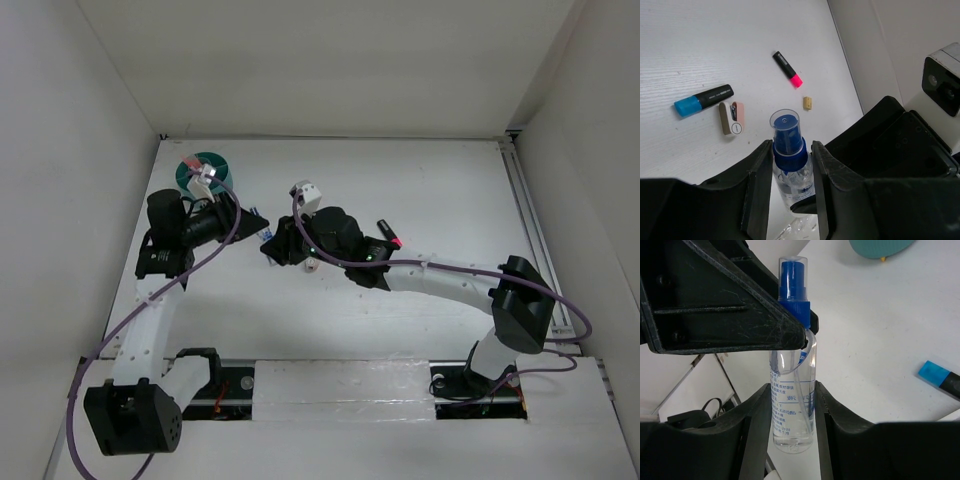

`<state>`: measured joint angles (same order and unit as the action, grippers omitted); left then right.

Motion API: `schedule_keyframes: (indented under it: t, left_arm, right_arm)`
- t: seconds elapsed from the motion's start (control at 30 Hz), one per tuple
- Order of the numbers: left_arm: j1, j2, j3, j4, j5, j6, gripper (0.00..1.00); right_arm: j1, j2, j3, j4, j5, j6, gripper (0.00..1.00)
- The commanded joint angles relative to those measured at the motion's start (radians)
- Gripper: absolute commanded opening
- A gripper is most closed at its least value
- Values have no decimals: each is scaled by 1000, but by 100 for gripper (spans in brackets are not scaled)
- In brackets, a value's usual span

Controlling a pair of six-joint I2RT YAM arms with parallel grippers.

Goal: Sort the stationery into containers
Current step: Place the stationery in the storage box.

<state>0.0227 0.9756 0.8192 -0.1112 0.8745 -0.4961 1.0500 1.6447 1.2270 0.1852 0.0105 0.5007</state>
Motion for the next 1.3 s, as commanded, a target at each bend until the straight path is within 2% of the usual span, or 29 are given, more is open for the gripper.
schedule_keyframes:
  t: [0.0, 0.1, 0.23, 0.27, 0.33, 0.83, 0.87, 0.97, 1.0, 1.2, 1.23, 1.27]
  left_arm:
    - [22, -21, 23, 71, 11, -6, 27]
    - [22, -21, 23, 83, 21, -15, 33]
    - [22, -31, 23, 103, 21, -33, 31]
    - [22, -31, 23, 104, 21, -33, 26]
    - [22, -41, 23, 104, 21, -33, 0]
    - [22, -107, 14, 127, -34, -24, 0]
    - [22, -97, 14, 127, -34, -24, 0]
    - [22, -97, 14, 127, -57, -13, 0]
    - [22, -97, 23, 127, -75, -13, 0]
    - [22, -77, 57, 71, -169, 21, 0]
    - [22, -77, 57, 71, -187, 30, 0]
    - [22, -77, 67, 49, -212, 39, 0]
  right_arm:
    - [7, -19, 2, 112, -52, -7, 0]
    - [7, -19, -7, 112, -52, -7, 0]
    - [7, -10, -8, 123, -61, -7, 0]
    - [7, -10, -8, 134, -61, -7, 0]
    - [7, -10, -17, 134, -61, 2, 0]
    - [7, 0, -37, 194, -126, -7, 1]
    - [7, -9, -37, 194, -126, -7, 7]
    - [7, -10, -37, 194, -116, -16, 38]
    - [7, -10, -37, 194, -116, -16, 52]
    - [7, -37, -17, 163, -72, -40, 73]
    - [7, -37, -17, 163, -72, -40, 80]
    - [7, -51, -17, 149, -57, -53, 84]
